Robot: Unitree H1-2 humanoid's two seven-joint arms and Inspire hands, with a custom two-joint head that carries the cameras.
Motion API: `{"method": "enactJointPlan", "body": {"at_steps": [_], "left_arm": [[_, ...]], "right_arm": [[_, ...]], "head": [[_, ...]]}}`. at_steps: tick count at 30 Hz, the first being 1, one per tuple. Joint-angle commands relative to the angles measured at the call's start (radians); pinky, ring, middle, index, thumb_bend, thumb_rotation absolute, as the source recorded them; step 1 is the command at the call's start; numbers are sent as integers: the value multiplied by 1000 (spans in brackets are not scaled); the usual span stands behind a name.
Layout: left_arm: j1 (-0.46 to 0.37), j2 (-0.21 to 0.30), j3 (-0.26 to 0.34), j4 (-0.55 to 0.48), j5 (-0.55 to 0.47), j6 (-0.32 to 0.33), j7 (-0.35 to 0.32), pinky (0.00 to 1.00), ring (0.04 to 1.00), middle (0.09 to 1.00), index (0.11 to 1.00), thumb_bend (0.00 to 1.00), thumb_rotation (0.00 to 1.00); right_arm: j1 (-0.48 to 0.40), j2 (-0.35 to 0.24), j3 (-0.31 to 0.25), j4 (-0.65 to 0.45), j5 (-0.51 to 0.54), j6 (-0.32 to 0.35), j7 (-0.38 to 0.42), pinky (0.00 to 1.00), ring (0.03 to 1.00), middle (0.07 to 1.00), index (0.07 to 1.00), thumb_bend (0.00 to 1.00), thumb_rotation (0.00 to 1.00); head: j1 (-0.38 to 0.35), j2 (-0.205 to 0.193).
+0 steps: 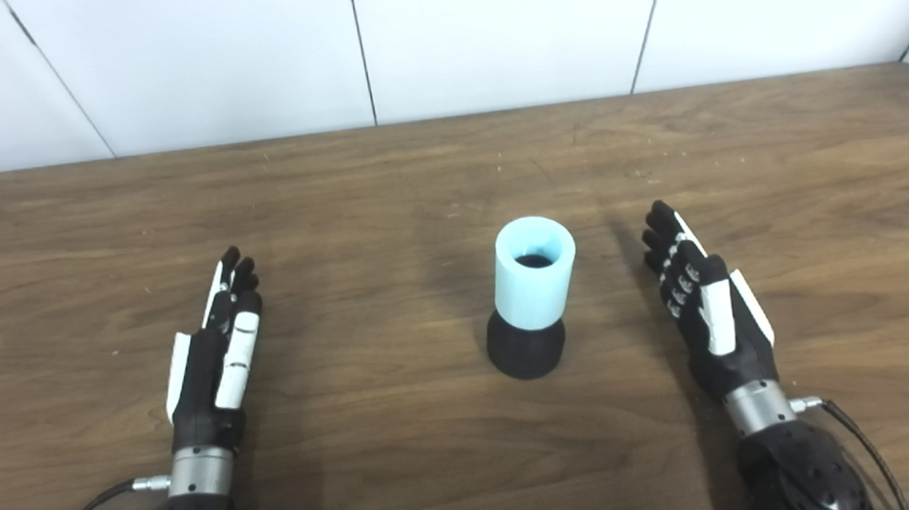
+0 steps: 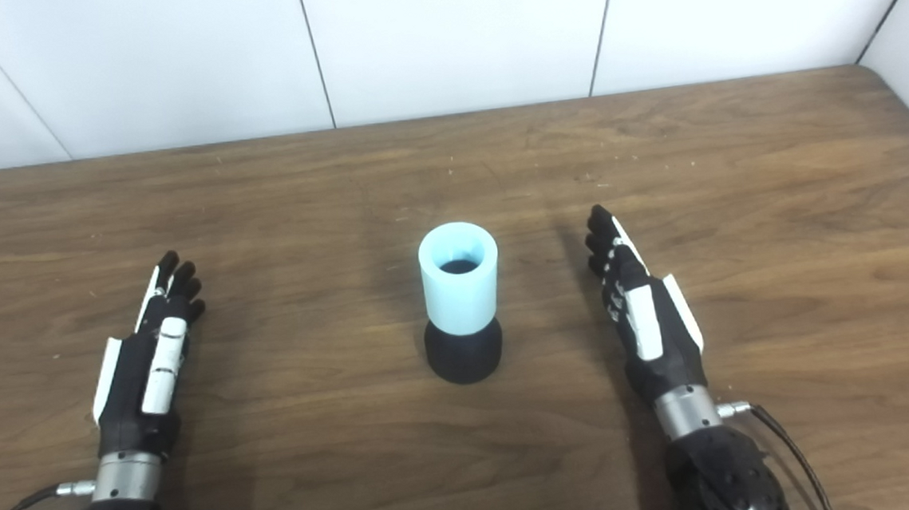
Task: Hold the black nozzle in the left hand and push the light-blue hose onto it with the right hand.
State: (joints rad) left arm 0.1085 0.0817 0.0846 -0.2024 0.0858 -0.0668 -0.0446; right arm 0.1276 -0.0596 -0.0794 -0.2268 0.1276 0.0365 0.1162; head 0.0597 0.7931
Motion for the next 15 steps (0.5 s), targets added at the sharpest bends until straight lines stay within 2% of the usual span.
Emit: {"method": "enactJointPlan", "body": {"at_steps": [1, 7, 15], "left_arm": [[27, -18, -16, 13, 9, -43, 16, 964, 967, 966, 958, 499, 895], [35, -16, -29, 9, -1, -25, 17, 984, 986, 981, 983, 479, 899], [36, -25, -33, -1, -17, 1, 20, 996, 993, 987, 989, 451, 907]], "right_arm": [[4, -16, -14, 4, 13, -37, -3, 1000, 1000, 985, 973, 611, 1000], [15, -17, -31, 4, 34, -17, -10, 1000, 1000, 979, 968, 593, 1000], [13, -21, -41, 16, 45, -13, -9, 1000, 997, 983, 969, 580, 1000]], "head": [[28, -6], [63, -23], [66, -35]]}}
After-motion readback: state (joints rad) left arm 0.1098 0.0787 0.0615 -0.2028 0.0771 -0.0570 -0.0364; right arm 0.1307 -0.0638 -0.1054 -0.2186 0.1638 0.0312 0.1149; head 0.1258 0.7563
